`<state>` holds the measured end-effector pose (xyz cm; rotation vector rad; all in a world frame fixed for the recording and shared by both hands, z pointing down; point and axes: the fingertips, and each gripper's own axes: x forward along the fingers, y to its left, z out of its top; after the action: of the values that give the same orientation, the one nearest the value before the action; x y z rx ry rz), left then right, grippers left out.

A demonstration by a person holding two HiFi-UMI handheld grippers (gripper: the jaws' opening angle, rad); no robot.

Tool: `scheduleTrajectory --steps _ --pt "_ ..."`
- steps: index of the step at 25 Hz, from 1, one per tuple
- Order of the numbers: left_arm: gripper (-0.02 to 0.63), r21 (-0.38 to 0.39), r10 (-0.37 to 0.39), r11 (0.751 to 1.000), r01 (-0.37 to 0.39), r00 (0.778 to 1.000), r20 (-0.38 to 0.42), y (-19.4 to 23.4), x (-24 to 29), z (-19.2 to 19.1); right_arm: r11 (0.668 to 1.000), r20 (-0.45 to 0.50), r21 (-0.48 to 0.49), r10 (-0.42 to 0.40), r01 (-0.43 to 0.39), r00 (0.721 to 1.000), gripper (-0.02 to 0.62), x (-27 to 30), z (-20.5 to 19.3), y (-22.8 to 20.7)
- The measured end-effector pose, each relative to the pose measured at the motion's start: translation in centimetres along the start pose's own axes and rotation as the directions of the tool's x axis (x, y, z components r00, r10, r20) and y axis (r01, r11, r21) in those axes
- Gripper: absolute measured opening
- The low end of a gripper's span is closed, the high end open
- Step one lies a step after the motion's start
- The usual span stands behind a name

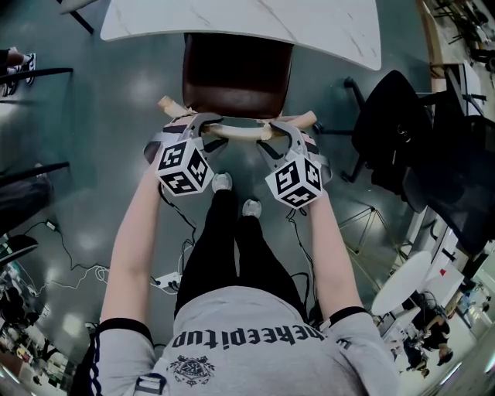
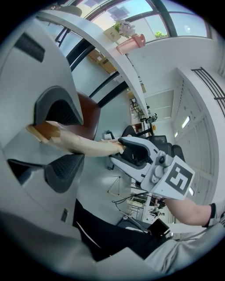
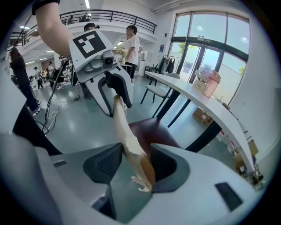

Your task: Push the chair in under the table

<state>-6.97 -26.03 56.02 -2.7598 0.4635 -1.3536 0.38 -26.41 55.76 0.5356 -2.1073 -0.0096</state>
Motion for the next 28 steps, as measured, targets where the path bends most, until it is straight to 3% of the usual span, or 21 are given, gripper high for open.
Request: scheduleTrajectory --steps 12,19,22,24,28 --pt "0.215 -0.004 -0.007 1.000 0.007 1.000 -0.009 0.0 0.2 -0.1 1.000 0.005 0.002 0.002 -0.002 1.000 0.210 0.1 -0.2 -0.1" --pt "0.213 -0.051 -0.015 0.999 0.013 0.999 -0.040 -0.3 0.2 -0.5 1.000 -0.015 0.008 -0.027 0.027 1.000 0.199 -0.3 0.0 0.4" --pt "0.201 -0.074 0.042 0.996 -0.045 0.998 -0.044 -0.3 0.2 -0.4 0.997 0.021 0.053 -0.064 0.063 0.998 0.147 -1.1 0.6 0.2" --pt "0.198 -0.076 0.083 0.993 -0.086 0.996 -0.042 -0.3 0.0 -0.2 0.993 0.046 0.080 -0.091 0.087 0.995 0.048 -1.7 1.2 0.2" --pt "0.109 -0.147 0.152 0.978 -0.149 0.988 0.005 0.0 -1.4 0.8 0.994 0.074 0.102 -0.049 0.041 0.996 0.012 -2.4 2.4 1.2"
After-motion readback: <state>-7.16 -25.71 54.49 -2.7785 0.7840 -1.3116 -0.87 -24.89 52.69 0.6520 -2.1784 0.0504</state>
